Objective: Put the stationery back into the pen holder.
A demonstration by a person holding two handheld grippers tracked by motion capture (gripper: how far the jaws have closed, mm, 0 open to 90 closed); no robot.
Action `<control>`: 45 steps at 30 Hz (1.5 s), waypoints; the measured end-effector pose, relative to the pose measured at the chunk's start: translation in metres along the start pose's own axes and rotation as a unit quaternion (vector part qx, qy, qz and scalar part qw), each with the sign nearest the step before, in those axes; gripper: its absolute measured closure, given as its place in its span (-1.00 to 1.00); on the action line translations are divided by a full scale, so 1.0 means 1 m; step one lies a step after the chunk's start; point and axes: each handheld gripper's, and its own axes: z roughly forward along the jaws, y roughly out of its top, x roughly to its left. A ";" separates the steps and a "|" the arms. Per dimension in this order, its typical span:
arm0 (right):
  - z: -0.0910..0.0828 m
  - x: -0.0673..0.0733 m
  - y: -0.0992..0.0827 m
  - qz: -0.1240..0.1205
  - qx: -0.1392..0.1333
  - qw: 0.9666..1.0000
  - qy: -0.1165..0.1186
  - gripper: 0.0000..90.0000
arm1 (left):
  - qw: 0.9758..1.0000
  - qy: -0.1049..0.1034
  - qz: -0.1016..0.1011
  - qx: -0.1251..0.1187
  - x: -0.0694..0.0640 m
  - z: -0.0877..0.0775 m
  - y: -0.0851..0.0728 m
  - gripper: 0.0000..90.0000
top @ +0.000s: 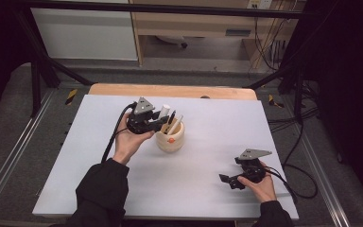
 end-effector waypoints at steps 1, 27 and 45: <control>0.000 0.000 0.000 0.000 0.000 1.000 0.000 -0.97 | 1.000 0.001 0.001 -0.001 0.000 0.002 0.000 0.51; 0.000 0.001 0.000 0.003 0.002 1.000 0.003 -0.97 | 1.000 -0.010 -0.005 0.023 -0.002 0.047 -0.019 0.51; 0.001 0.000 0.000 -0.001 0.006 1.000 0.003 -0.97 | 0.999 -0.008 -0.009 0.049 0.001 0.052 -0.038 0.41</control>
